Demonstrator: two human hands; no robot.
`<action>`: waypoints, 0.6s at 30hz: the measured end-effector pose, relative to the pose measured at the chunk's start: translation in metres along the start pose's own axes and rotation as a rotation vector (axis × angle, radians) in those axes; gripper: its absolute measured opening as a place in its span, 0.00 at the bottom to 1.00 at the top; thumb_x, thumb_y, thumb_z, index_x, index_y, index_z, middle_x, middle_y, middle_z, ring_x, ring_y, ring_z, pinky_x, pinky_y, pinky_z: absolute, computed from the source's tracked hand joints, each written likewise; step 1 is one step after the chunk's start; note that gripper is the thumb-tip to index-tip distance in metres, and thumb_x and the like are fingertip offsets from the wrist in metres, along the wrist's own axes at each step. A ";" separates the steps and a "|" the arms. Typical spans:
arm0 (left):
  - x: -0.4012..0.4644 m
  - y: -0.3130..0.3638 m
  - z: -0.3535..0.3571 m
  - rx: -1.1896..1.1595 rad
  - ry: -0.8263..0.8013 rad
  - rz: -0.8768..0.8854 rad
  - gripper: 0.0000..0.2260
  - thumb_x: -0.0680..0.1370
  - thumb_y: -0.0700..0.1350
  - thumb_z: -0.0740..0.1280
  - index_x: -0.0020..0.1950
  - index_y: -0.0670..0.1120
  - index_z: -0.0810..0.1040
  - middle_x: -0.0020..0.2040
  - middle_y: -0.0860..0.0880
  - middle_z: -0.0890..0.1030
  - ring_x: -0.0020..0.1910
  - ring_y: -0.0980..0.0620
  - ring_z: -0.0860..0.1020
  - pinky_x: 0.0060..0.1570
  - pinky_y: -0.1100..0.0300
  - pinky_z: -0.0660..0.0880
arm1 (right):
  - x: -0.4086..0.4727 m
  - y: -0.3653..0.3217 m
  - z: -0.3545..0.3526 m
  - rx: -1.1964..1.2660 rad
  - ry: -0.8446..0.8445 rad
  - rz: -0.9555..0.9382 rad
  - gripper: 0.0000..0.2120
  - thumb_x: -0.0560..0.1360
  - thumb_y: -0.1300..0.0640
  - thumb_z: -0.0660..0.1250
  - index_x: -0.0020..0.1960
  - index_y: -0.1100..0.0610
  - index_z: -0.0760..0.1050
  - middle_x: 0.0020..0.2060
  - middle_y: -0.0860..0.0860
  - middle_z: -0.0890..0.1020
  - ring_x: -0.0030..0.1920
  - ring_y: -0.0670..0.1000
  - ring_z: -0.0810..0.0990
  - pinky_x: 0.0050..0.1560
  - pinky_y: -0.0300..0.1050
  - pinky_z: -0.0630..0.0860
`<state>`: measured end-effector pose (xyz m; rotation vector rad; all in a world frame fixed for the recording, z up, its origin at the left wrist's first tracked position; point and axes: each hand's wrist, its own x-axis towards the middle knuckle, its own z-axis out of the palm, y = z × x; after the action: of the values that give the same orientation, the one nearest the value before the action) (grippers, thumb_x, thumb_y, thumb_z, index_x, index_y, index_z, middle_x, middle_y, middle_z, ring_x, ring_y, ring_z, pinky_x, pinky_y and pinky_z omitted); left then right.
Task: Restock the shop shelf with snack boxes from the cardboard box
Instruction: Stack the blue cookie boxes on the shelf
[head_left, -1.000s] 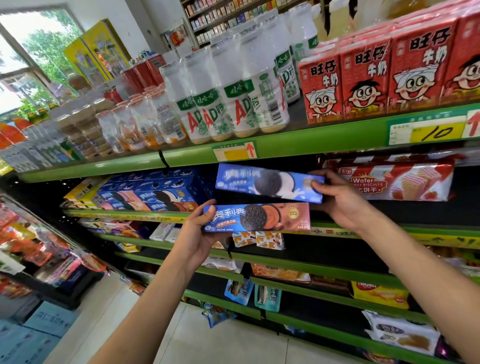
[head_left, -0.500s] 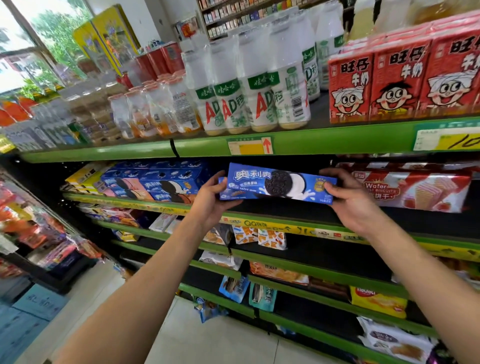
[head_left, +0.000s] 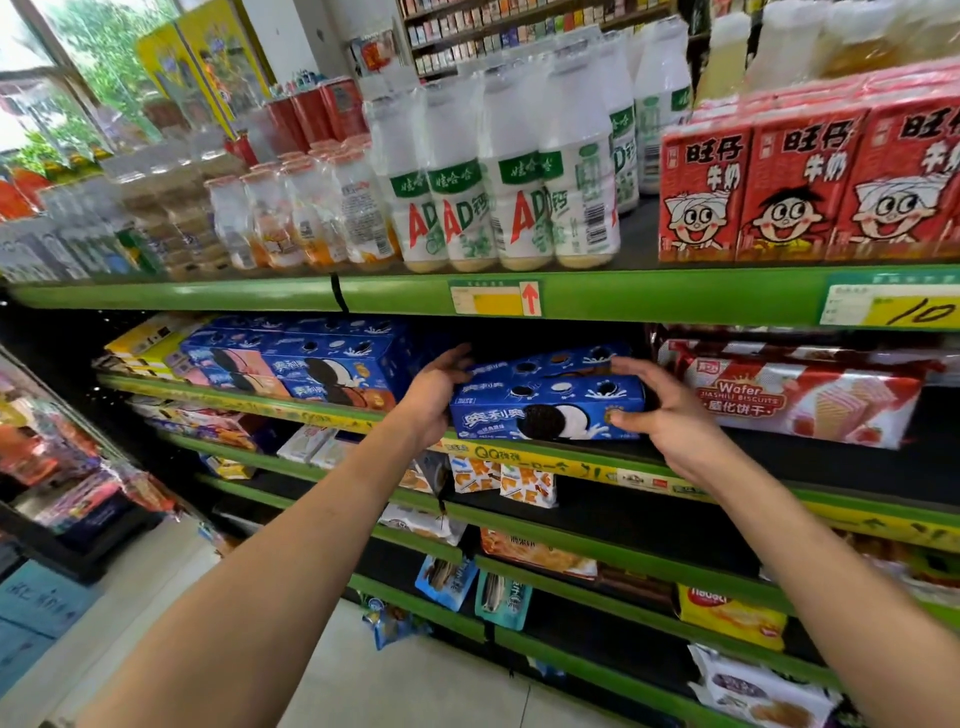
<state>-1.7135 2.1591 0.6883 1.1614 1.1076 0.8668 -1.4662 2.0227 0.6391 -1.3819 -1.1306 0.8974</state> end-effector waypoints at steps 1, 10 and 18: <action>0.001 -0.001 0.000 0.007 0.018 0.002 0.24 0.80 0.29 0.54 0.73 0.45 0.70 0.67 0.44 0.77 0.65 0.40 0.75 0.66 0.40 0.71 | 0.000 0.000 0.000 -0.032 0.009 0.004 0.34 0.68 0.65 0.76 0.59 0.30 0.74 0.67 0.39 0.75 0.71 0.48 0.70 0.73 0.54 0.64; -0.002 -0.003 -0.004 0.182 0.099 0.024 0.17 0.80 0.49 0.63 0.68 0.48 0.72 0.65 0.43 0.77 0.64 0.41 0.76 0.67 0.41 0.70 | -0.003 -0.005 0.002 -0.119 0.063 -0.011 0.31 0.69 0.65 0.77 0.63 0.41 0.73 0.64 0.42 0.76 0.64 0.45 0.74 0.66 0.42 0.66; -0.027 -0.017 -0.012 0.420 -0.028 0.082 0.23 0.75 0.51 0.68 0.69 0.55 0.68 0.63 0.51 0.76 0.62 0.48 0.75 0.63 0.50 0.69 | -0.001 -0.003 0.006 -0.249 0.105 0.008 0.23 0.74 0.52 0.74 0.63 0.35 0.71 0.53 0.38 0.78 0.58 0.47 0.77 0.59 0.45 0.72</action>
<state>-1.7326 2.1336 0.6769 1.5688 1.2627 0.6940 -1.4725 2.0236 0.6412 -1.6173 -1.1865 0.6975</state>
